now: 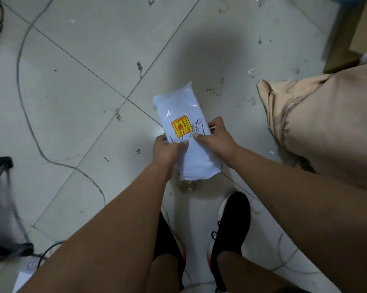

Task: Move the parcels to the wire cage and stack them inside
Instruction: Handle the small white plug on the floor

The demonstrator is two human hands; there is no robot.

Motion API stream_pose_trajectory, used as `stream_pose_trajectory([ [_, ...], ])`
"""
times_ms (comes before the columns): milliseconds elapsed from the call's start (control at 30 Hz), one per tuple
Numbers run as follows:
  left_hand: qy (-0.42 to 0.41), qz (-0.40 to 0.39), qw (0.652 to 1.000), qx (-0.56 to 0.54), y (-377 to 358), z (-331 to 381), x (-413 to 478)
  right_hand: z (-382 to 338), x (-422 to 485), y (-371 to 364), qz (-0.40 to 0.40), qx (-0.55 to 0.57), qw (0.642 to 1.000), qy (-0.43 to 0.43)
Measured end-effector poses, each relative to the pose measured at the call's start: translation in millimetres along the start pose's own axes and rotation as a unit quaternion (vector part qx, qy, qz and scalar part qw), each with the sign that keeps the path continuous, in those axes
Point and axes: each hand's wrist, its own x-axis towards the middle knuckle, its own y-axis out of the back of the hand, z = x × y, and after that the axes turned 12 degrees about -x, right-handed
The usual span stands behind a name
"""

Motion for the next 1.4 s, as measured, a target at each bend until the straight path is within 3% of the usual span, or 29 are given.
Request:
stream_pose_trajectory([
  [333, -0.098, -0.045, 0.989, -0.103, 67, 121, -232, -146, -211, 83, -0.055, 0.079, 0.993, 0.065],
  [733, -0.198, -0.009, 0.969, -0.148, 166, 199, -526, -276, -484, 141, -0.150, -0.054, 0.973, 0.168],
  [1067, -0.279, 0.121, 0.916, -0.261, 260, 138, -692, -333, -648, 96, -0.238, -0.215, 0.902, 0.288],
  [1400, -0.293, 0.300, 0.809, -0.411, 364, -18, -843, -301, -820, -57, -0.373, -0.386, 0.761, 0.365],
])
